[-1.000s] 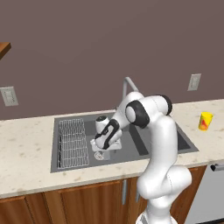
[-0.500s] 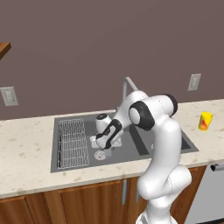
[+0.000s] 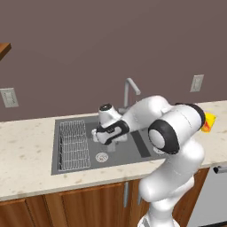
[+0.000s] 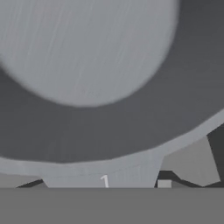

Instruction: Move any existing items from the left basin to the right basin for drying. Then move the cup from the counter to the left basin of the sink for washing.

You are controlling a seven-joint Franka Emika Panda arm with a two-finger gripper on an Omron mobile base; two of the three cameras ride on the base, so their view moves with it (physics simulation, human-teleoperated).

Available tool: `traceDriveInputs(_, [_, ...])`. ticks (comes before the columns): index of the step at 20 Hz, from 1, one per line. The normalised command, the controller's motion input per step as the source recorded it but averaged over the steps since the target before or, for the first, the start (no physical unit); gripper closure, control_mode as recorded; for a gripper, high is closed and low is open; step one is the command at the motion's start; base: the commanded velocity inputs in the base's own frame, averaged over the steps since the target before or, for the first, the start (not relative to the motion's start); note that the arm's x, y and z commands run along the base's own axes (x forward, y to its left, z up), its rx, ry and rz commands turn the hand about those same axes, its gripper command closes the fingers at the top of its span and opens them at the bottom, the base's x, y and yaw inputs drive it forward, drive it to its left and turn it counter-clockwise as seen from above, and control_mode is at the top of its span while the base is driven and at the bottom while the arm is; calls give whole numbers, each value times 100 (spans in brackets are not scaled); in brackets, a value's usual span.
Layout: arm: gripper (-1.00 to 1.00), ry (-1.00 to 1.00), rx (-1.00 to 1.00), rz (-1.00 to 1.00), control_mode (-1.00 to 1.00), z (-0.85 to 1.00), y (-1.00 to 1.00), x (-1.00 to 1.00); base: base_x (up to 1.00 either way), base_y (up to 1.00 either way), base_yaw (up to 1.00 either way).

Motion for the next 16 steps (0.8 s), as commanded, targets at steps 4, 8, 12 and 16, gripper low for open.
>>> traceDriveInputs(4, [100,1,-3,6,-100,100,-2,-32,0,0,0])
traceDriveInputs(8, [100,8,-6,14,-100,100,-29,-49,0,0,0])
traceDriveInputs(12, [100,8,-7,20,-100,68,-64,-68,0,0,0])
traceDriveInputs(16, [100,8,-11,23,-100,30,-82,-68,0,0,0])
